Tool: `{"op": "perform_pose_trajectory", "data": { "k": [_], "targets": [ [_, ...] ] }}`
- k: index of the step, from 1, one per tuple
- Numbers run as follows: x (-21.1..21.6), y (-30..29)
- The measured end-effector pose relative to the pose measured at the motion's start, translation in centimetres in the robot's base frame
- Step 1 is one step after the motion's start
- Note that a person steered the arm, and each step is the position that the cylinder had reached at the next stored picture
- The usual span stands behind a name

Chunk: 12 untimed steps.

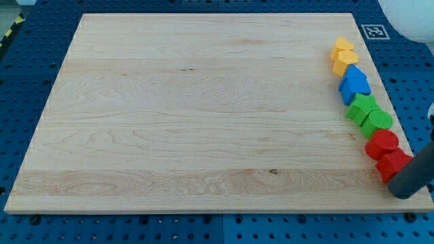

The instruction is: Nudge the red star left a bit

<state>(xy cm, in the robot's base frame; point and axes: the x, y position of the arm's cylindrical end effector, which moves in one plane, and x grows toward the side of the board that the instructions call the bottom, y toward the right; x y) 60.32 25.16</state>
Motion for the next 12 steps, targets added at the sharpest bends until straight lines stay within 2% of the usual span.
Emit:
{"op": "perform_pose_trajectory", "data": {
  "k": [3, 7, 12],
  "targets": [
    [0.5, -2.7],
    [1.3, 5.3],
    [0.0, 2.5]
  ]
}}
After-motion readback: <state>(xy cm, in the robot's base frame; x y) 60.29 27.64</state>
